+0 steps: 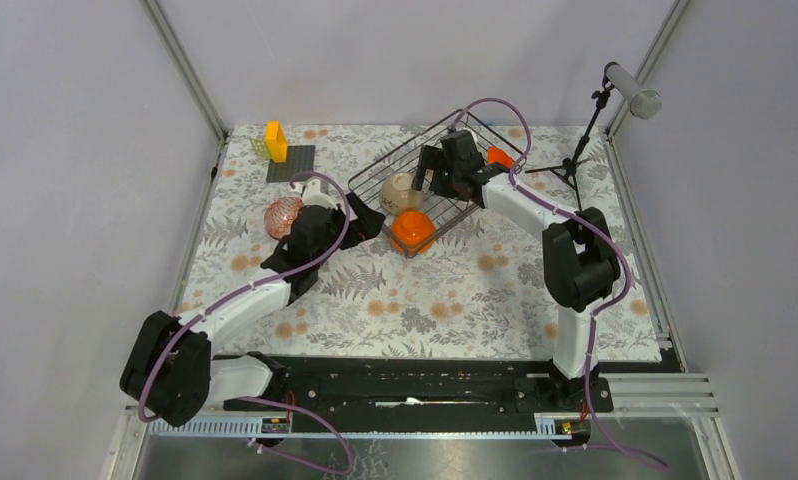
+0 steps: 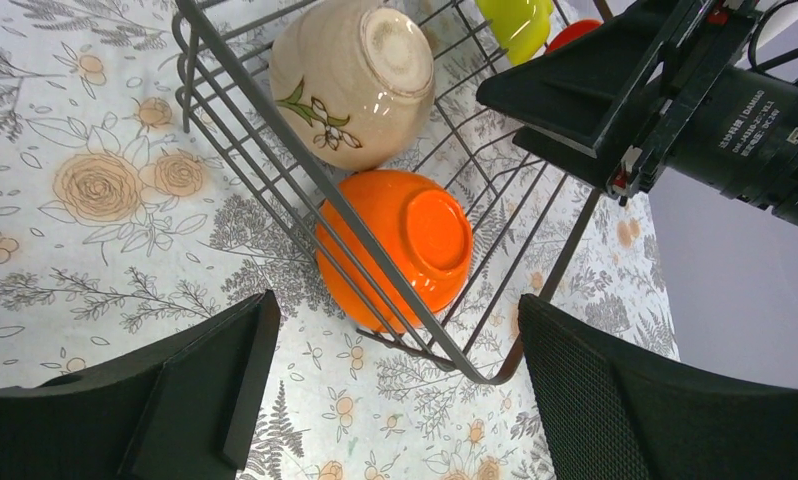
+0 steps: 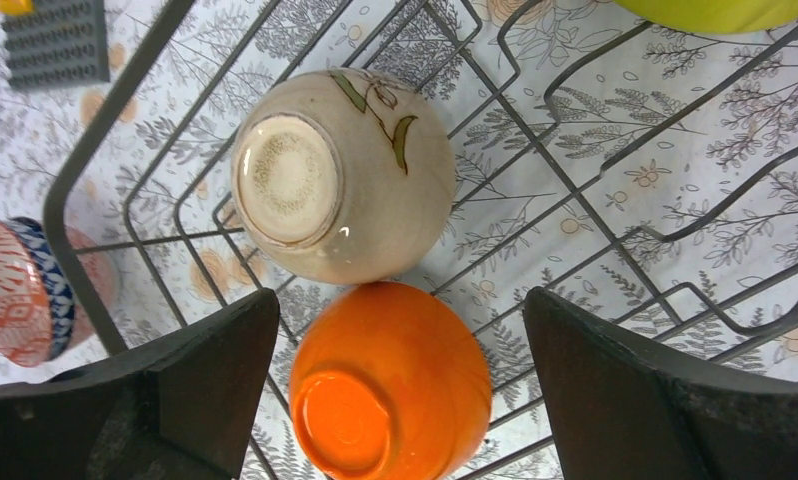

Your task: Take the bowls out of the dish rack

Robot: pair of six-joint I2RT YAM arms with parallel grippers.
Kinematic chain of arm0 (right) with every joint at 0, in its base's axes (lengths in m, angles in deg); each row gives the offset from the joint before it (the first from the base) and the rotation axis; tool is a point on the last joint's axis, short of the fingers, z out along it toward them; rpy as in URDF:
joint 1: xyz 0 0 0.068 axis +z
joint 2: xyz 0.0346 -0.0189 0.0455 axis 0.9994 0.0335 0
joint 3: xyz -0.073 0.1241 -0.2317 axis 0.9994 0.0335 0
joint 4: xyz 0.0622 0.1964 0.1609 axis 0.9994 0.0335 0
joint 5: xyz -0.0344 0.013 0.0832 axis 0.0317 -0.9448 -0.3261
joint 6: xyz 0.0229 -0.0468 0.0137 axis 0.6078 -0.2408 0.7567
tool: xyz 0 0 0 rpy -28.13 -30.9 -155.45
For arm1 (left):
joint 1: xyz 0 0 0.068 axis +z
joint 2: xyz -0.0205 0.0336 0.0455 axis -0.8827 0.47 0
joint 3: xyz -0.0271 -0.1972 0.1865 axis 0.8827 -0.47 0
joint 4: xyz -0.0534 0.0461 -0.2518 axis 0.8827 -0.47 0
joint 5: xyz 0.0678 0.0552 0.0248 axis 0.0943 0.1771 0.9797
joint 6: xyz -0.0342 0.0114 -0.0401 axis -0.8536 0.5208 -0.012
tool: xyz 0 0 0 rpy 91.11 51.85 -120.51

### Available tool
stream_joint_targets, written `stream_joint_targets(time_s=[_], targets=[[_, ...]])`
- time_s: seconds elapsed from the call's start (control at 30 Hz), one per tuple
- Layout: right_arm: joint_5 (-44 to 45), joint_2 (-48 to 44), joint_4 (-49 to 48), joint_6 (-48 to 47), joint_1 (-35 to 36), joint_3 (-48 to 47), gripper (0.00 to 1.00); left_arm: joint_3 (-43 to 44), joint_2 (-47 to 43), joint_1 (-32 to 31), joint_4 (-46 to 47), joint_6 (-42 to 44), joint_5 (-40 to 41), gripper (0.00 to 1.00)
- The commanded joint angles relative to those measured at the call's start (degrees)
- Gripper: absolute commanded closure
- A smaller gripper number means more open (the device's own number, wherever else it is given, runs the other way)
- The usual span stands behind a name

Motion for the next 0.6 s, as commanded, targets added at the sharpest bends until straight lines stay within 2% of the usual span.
stream_joint_targets(time_s=[0.0, 0.07, 0.17, 0.23, 0.37, 0.57], targets=[[-0.41, 0.33, -3.67, 6.72, 0.06, -1.90, 0.00, 4.84, -2.10, 0.11, -0.60, 2.77, 3.48, 0.06], [-1.69, 0.57, -5.70, 8.73, 0.12, -1.58, 0.00, 9.27, -0.45, 0.52, -3.00, 3.96, 4.73, 0.06], [-1.67, 1.11, -7.63, 11.55, 0.14, -1.44, 0.00, 16.47, 4.08, 4.38, -8.56, 3.07, 1.87, 0.11], [-1.67, 2.39, -8.48, 12.92, 0.13, -2.21, 0.00, 18.69, 6.55, 6.33, -8.68, 2.25, -1.00, 0.17], [-1.39, 5.27, -8.51, 15.38, 0.23, -4.56, 0.03, 21.60, 10.05, 7.80, -6.36, 2.53, -2.83, 0.21], [1.97, 6.99, -8.69, 17.54, 0.20, -4.48, 0.06, 30.13, 18.06, 8.29, -10.62, 4.46, -6.78, 0.36]])
